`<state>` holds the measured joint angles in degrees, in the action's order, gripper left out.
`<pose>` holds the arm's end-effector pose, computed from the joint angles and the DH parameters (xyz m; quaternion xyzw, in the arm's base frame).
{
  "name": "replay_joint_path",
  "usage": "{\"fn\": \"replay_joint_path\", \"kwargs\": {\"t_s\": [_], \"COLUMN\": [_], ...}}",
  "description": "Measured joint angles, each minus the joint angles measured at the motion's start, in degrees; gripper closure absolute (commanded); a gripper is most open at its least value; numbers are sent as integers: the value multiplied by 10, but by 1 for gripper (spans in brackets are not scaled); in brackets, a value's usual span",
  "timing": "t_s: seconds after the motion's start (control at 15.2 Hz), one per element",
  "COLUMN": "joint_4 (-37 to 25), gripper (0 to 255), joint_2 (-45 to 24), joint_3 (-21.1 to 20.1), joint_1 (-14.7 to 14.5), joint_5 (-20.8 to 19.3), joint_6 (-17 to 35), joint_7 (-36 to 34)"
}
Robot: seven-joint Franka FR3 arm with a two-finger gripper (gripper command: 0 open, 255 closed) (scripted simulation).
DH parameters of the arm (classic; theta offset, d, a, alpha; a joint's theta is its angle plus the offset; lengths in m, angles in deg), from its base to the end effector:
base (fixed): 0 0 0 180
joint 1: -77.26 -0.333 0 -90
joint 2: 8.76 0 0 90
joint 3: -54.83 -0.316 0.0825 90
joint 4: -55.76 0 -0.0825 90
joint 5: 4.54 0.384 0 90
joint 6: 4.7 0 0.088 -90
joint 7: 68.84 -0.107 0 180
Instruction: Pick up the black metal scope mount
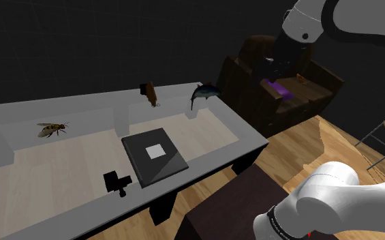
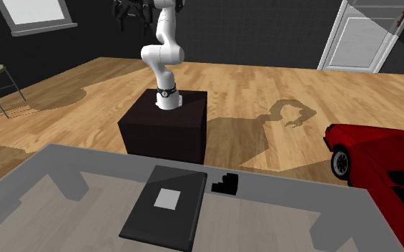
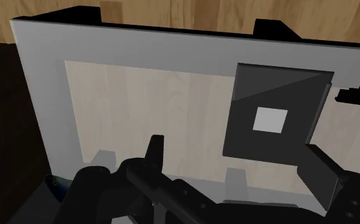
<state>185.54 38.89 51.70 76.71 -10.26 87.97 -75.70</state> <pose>0.2969 0.0164 0.6525 0.9927 -0.0368 0.0969 0.0621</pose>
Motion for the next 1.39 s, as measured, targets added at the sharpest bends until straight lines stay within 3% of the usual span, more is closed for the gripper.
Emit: {"fn": "replay_joint_path", "kwargs": {"t_s": [0.53, 1.39], "joint_4": [74, 158], "gripper": [0, 0], "joint_2": [-12, -151], "joint_3": [-51, -179], "joint_1": [-14, -26], "joint_5": [28, 57], "joint_6": [87, 314], "joint_7": [-64, -213]}}
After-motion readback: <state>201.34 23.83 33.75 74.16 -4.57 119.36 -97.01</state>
